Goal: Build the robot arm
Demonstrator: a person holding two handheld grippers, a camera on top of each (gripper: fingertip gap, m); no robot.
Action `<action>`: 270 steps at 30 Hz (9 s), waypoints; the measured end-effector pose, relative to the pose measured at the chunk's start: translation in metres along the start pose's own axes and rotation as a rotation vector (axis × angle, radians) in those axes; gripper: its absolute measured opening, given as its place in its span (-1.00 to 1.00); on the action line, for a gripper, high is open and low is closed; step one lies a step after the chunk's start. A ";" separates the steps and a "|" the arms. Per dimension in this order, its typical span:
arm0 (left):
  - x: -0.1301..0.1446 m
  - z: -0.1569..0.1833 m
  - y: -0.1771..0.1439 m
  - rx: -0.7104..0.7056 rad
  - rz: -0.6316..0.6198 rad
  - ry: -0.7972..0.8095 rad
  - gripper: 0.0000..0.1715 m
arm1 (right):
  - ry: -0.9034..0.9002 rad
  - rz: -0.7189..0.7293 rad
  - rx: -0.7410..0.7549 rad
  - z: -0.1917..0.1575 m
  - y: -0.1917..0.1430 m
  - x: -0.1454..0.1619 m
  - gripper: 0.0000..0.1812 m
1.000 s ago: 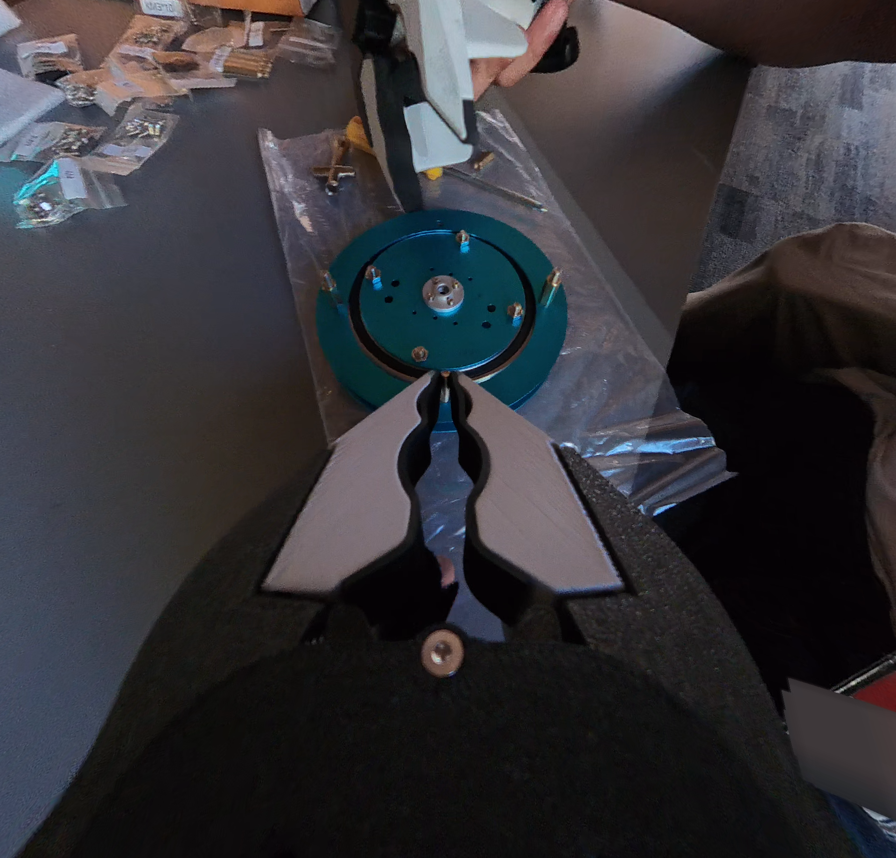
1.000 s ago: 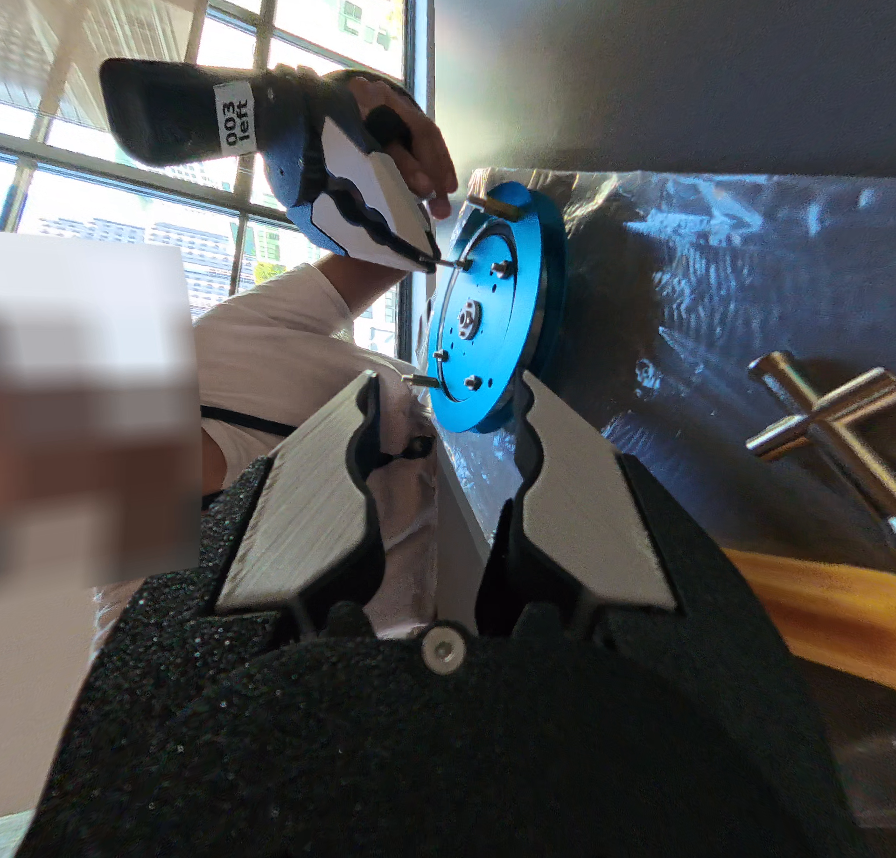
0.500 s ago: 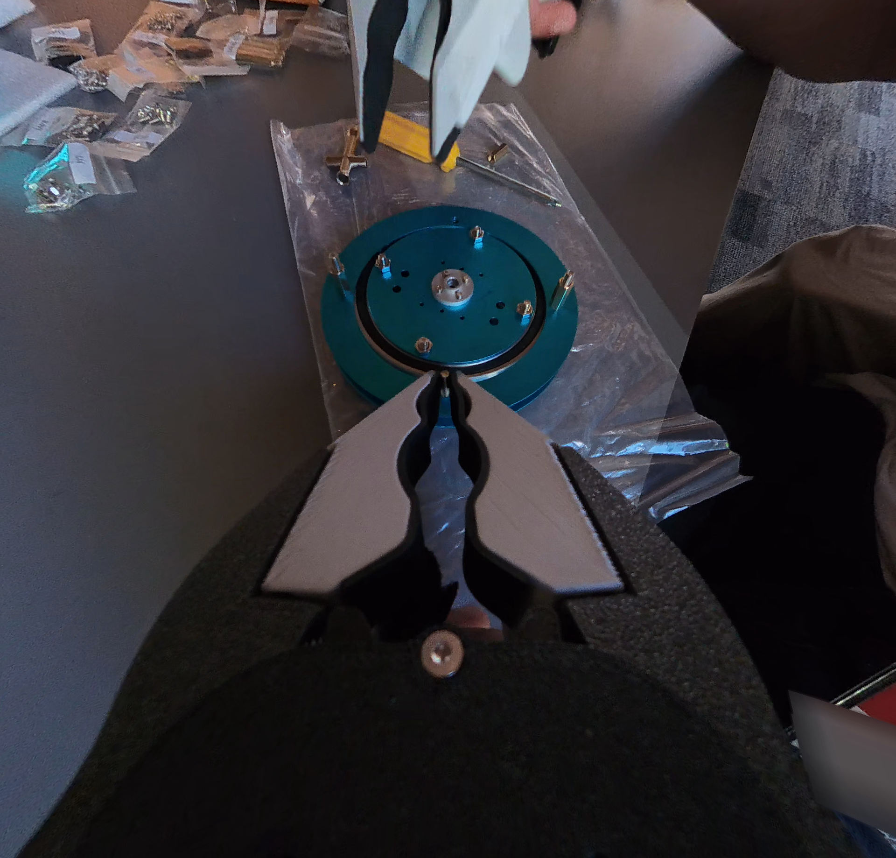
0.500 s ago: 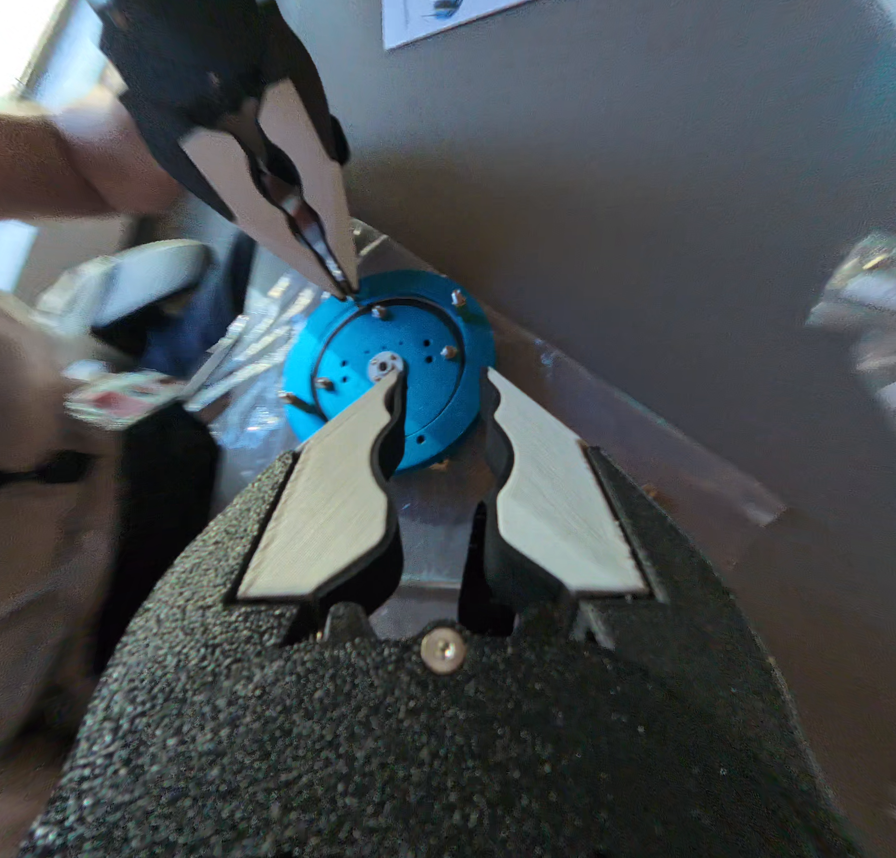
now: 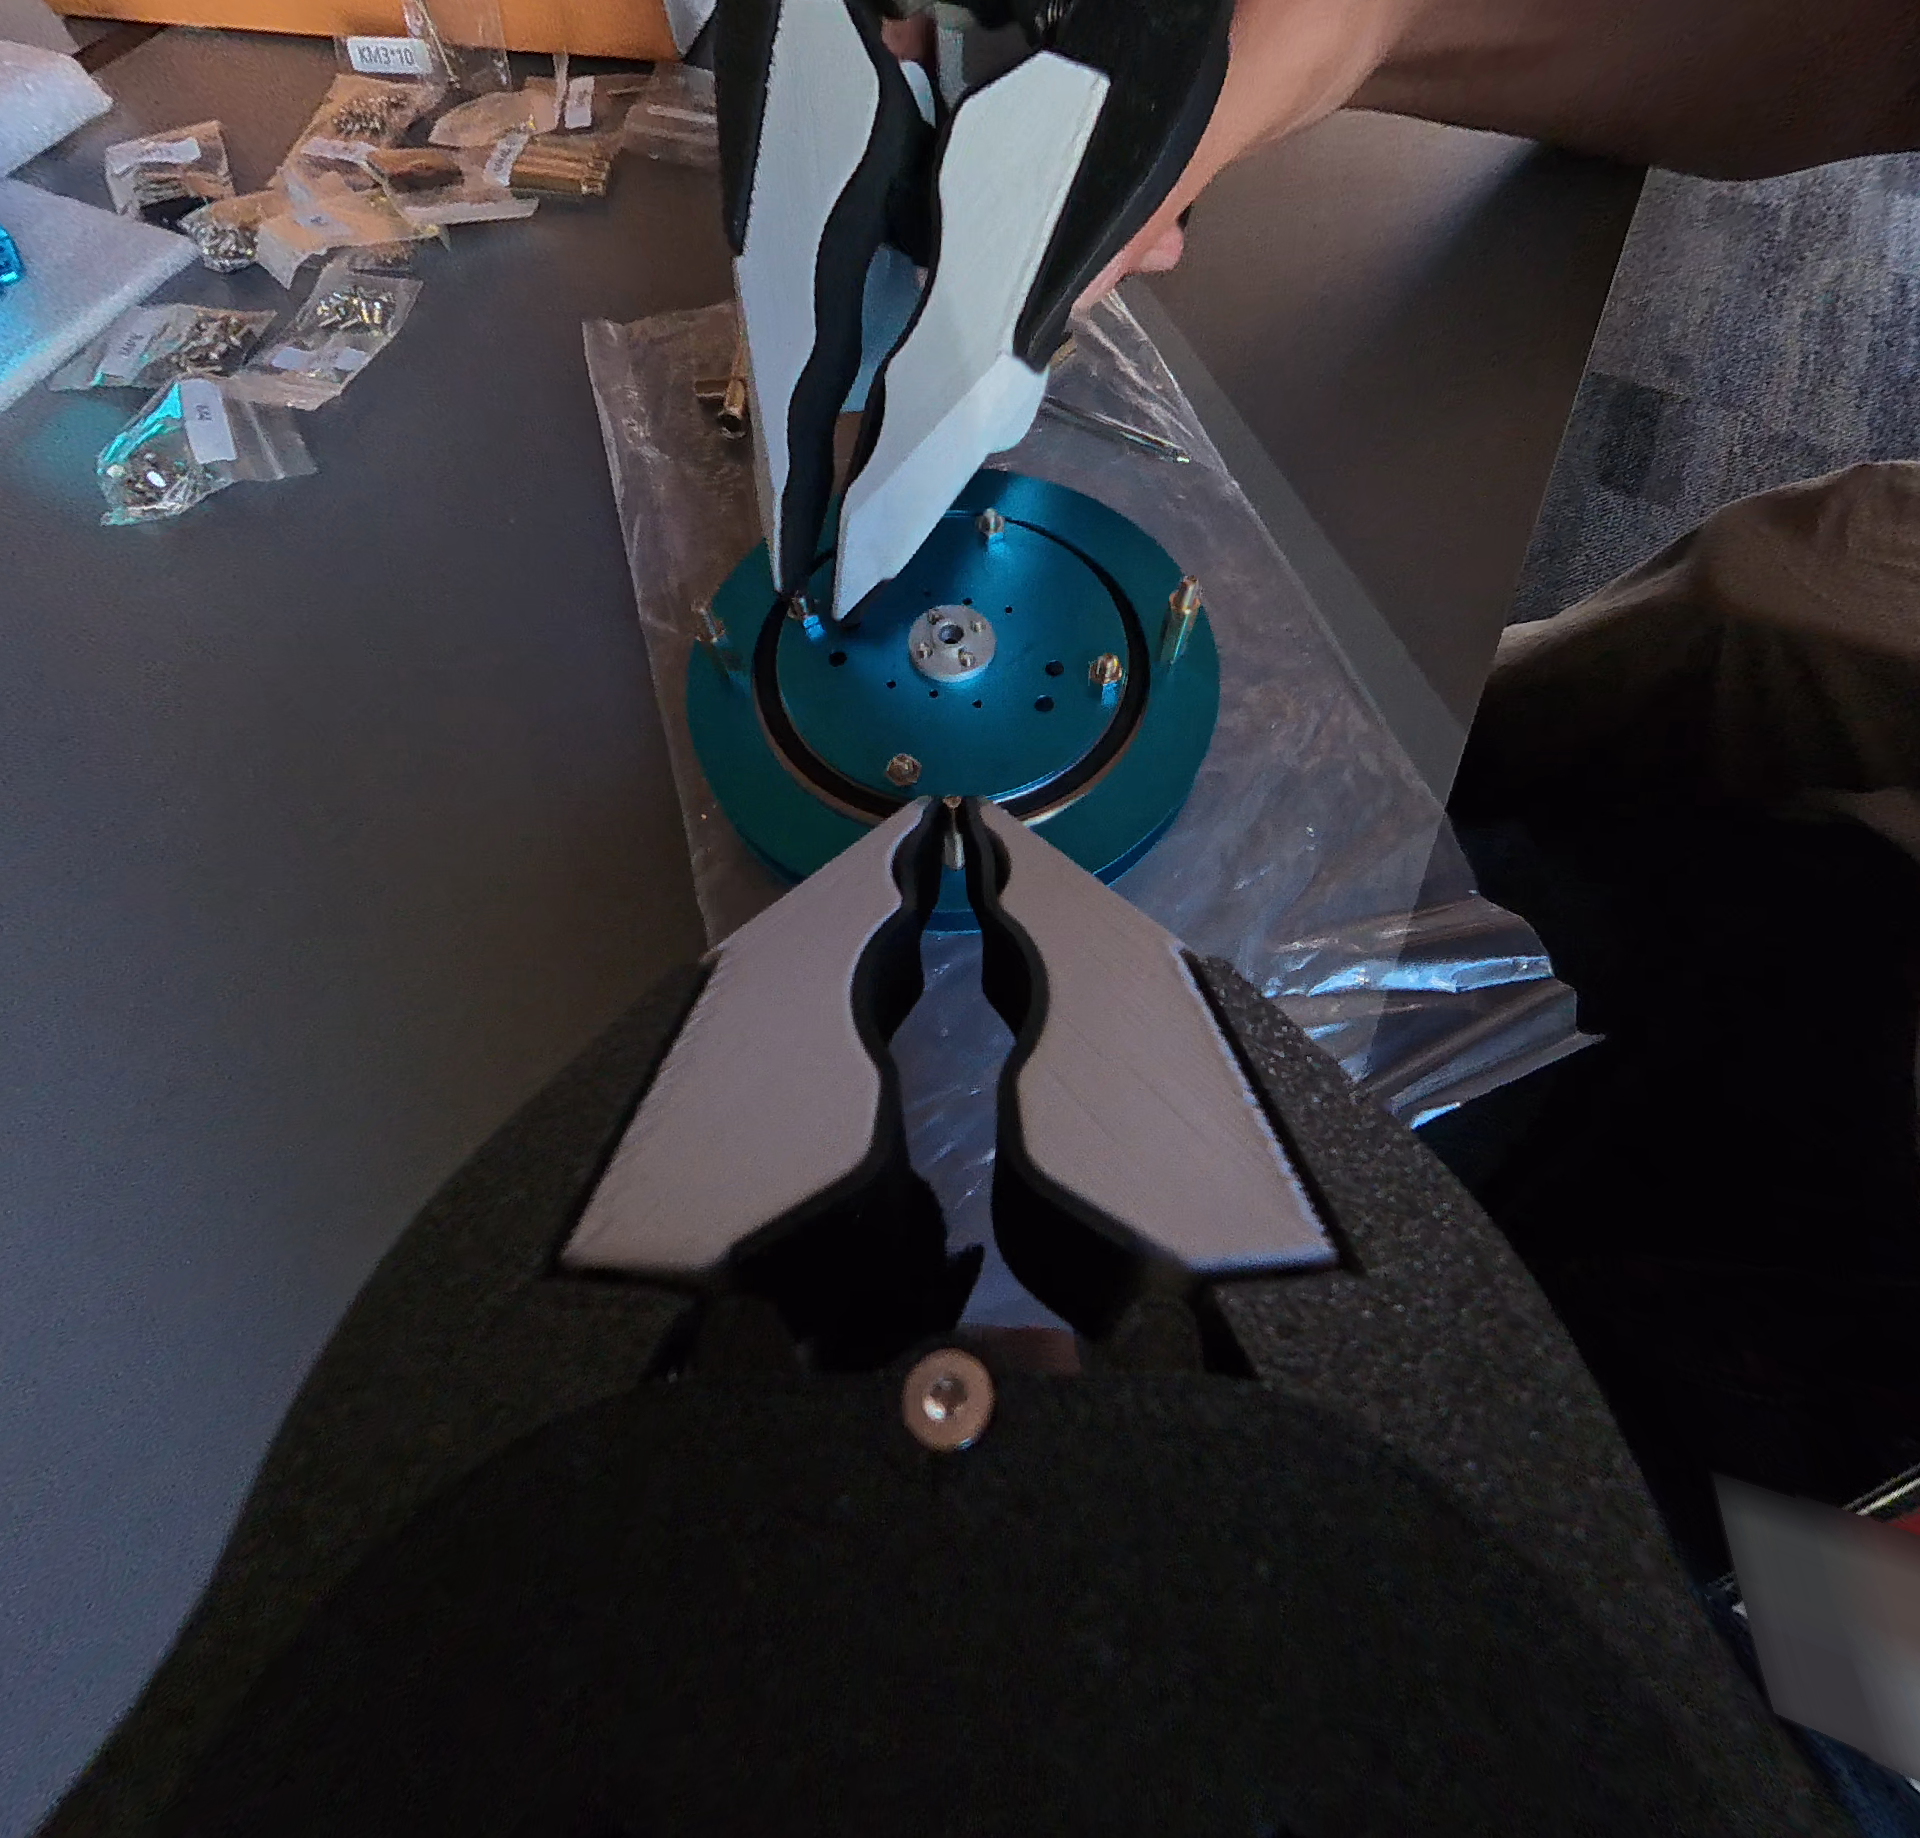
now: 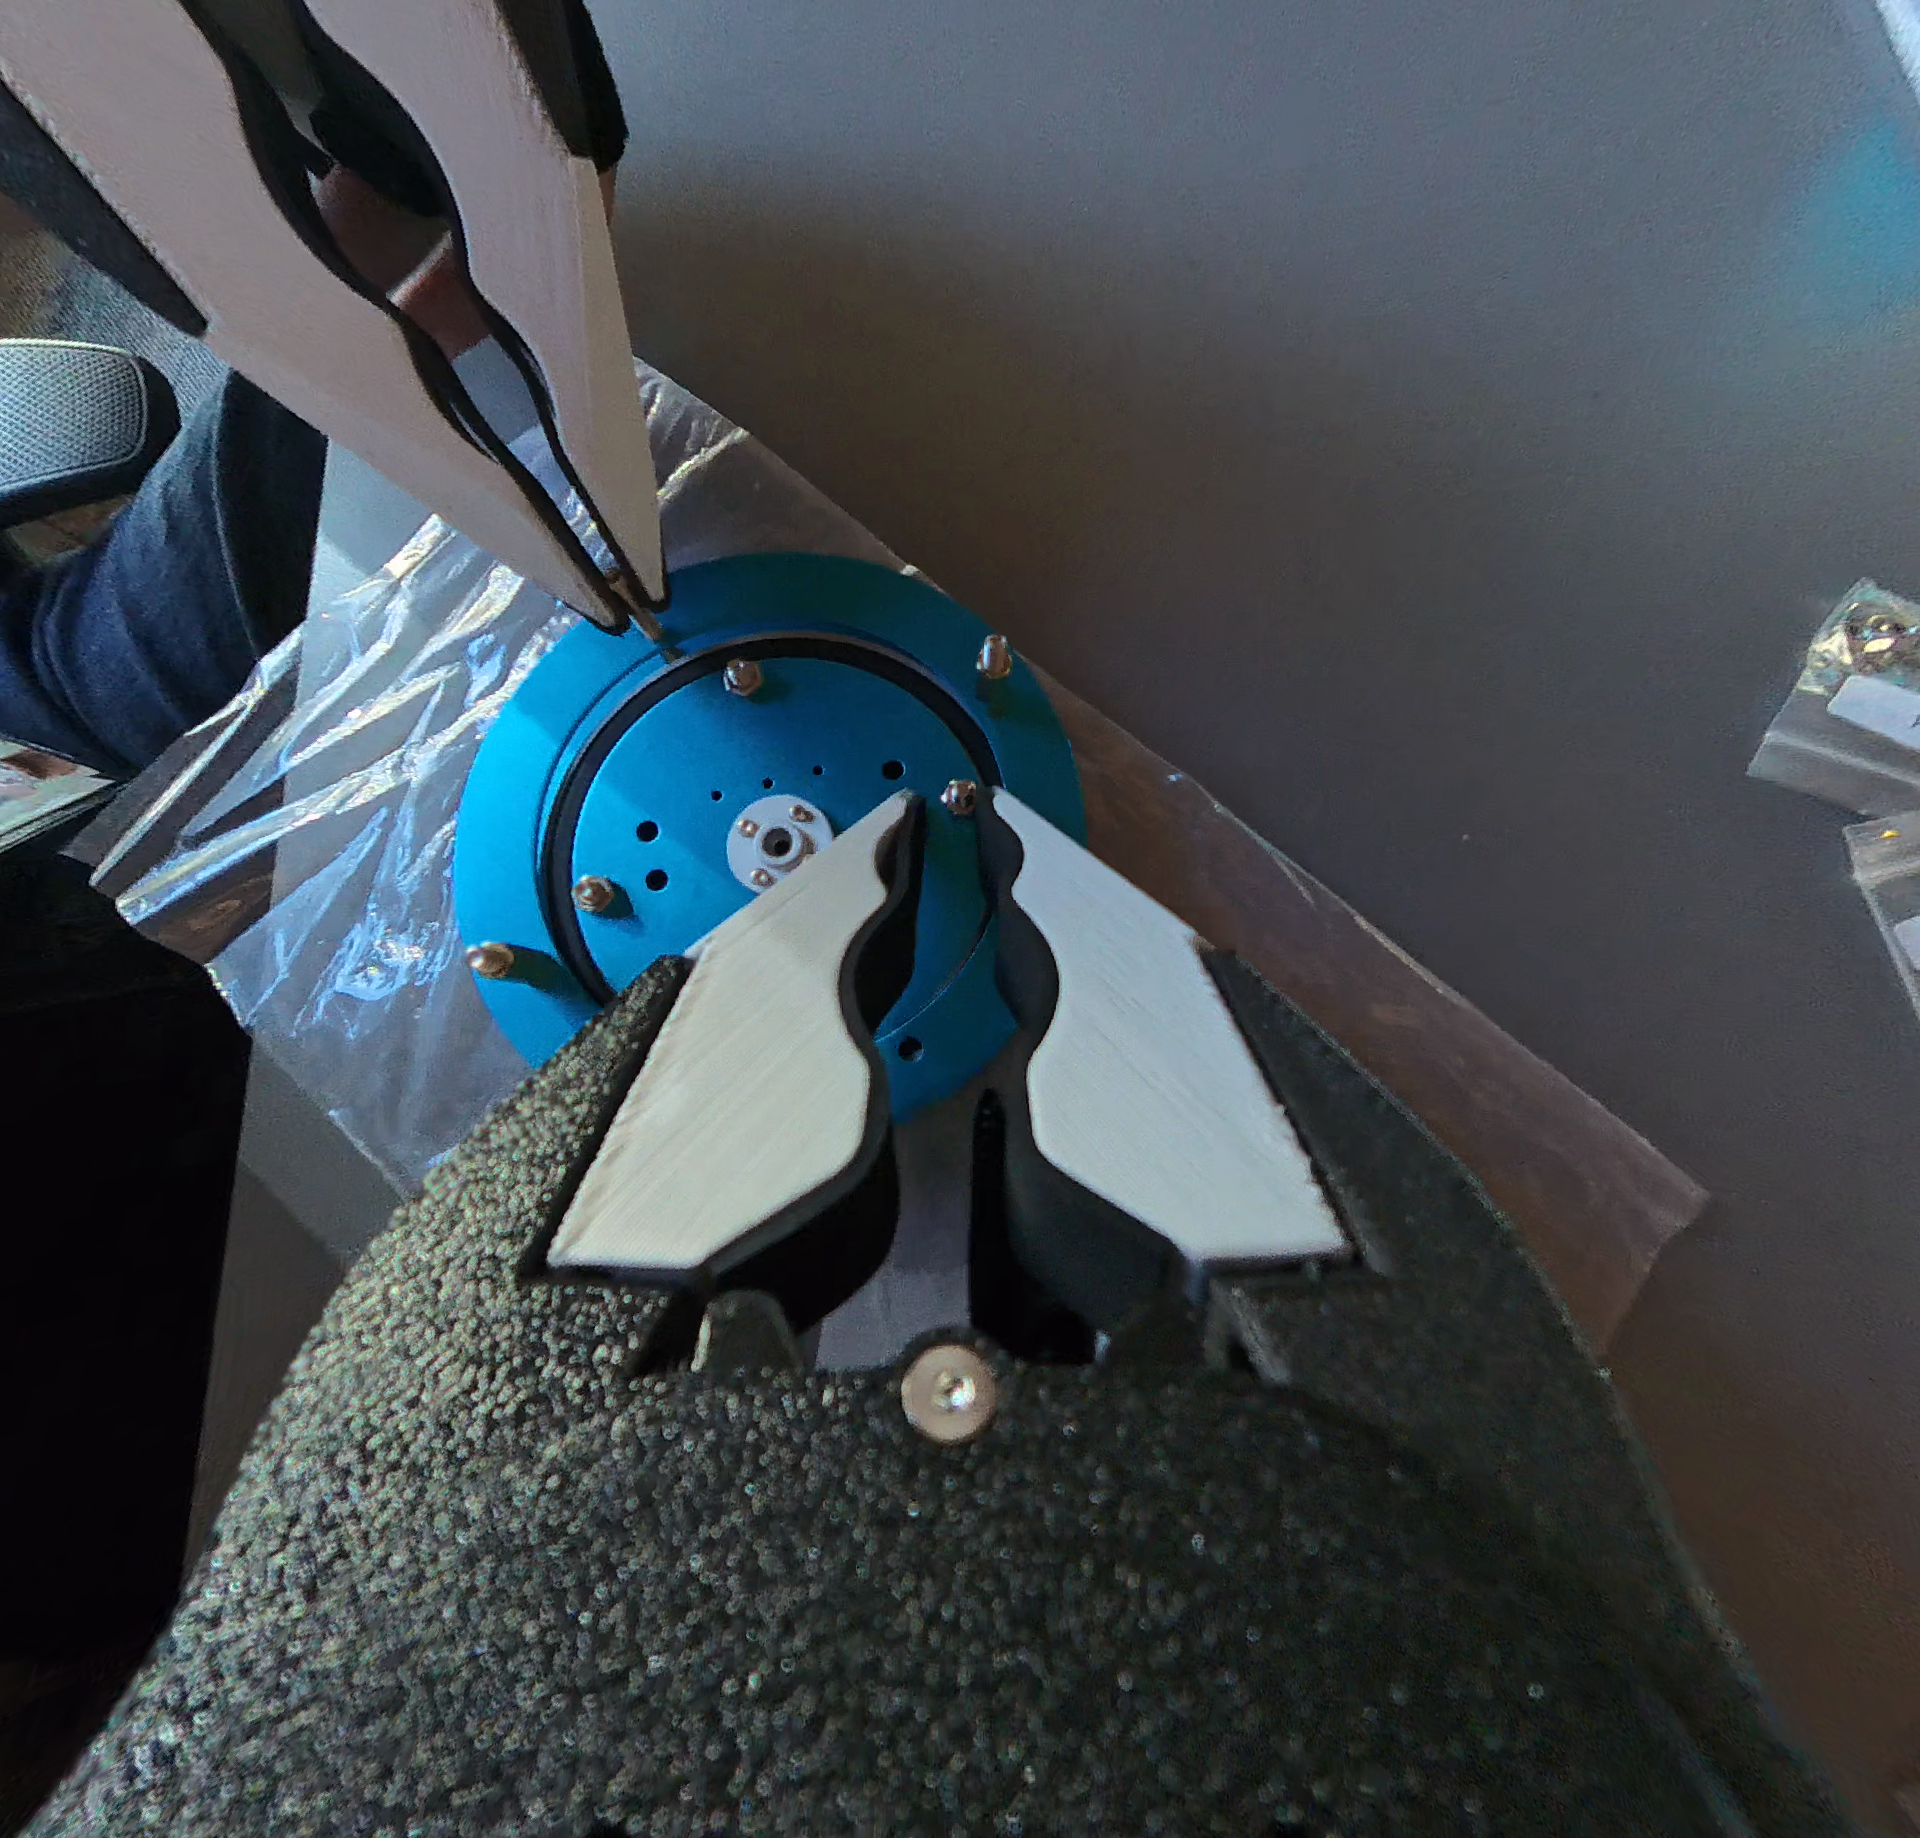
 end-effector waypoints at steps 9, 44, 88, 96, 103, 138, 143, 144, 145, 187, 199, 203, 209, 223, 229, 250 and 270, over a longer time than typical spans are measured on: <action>-0.001 -0.001 0.003 -0.043 0.000 0.016 -0.97 | 0.010 0.007 -0.116 -0.004 0.005 -0.004 -0.97; 0.008 0.018 -0.012 -0.068 0.034 -0.005 -0.97 | 0.772 0.414 -0.477 -0.016 -0.030 0.056 -0.54; 0.014 0.047 -0.009 -0.002 0.049 0.056 -0.97 | 0.954 0.359 -0.694 -0.004 -0.033 0.056 -1.00; 0.011 0.045 -0.011 -0.011 0.030 0.074 -0.97 | 0.976 0.330 -0.685 -0.002 -0.030 0.062 -1.00; 0.011 0.036 -0.019 -0.010 0.034 0.038 -0.97 | 0.759 0.222 -0.471 -0.008 -0.030 0.062 -0.80; 0.003 0.072 -0.008 0.033 0.117 0.027 -0.98 | 0.181 0.187 0.225 -0.131 0.021 0.022 -0.66; 0.003 0.071 -0.008 0.037 0.120 0.018 -0.98 | 0.179 0.224 0.182 -0.129 0.021 0.024 -0.67; 0.003 0.071 -0.008 0.039 0.121 0.015 -0.98 | 0.172 0.234 0.165 -0.128 0.021 0.025 -0.67; 0.003 0.071 -0.008 0.040 0.123 0.012 -0.98 | 0.164 0.244 0.150 -0.127 0.021 0.026 -0.67; 0.009 0.013 -0.033 0.020 0.184 -0.011 -0.61 | 0.272 0.282 0.157 -0.101 -0.022 0.050 -0.64; 0.004 0.006 0.012 0.357 0.077 0.302 -0.73 | 0.108 0.211 0.062 -0.093 -0.023 0.056 -0.80; 0.002 0.005 0.016 0.435 0.071 0.302 -0.78 | -0.009 0.169 0.044 -0.089 -0.025 0.057 -0.80; 0.001 0.007 0.018 0.487 0.060 0.296 -0.83 | -0.011 0.191 -0.097 -0.073 -0.029 0.058 -0.81; 0.000 0.010 0.018 0.473 0.060 0.286 -0.90 | -0.013 0.204 -0.229 -0.054 -0.029 0.053 -0.84; 0.000 0.012 0.018 0.436 0.070 0.293 -0.88 | 0.028 0.214 -0.269 -0.049 -0.030 0.055 -0.95; -0.002 0.017 0.009 0.377 0.102 0.297 -0.67 | 0.098 0.238 -0.354 -0.051 -0.038 0.051 -0.75; -0.016 -0.046 0.070 0.796 -0.276 -0.208 -0.95 | 0.325 0.102 -0.720 0.010 -0.007 0.030 -0.62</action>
Point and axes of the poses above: each gripper's, where its closed fingertips meet, y out along the fingers, x out of its underside, z = x × y across the jaws, the point moved 8 cm from there along -y, back along the fingers, and after that the axes turned 12 degrees about -x, right-handed, at the moved point
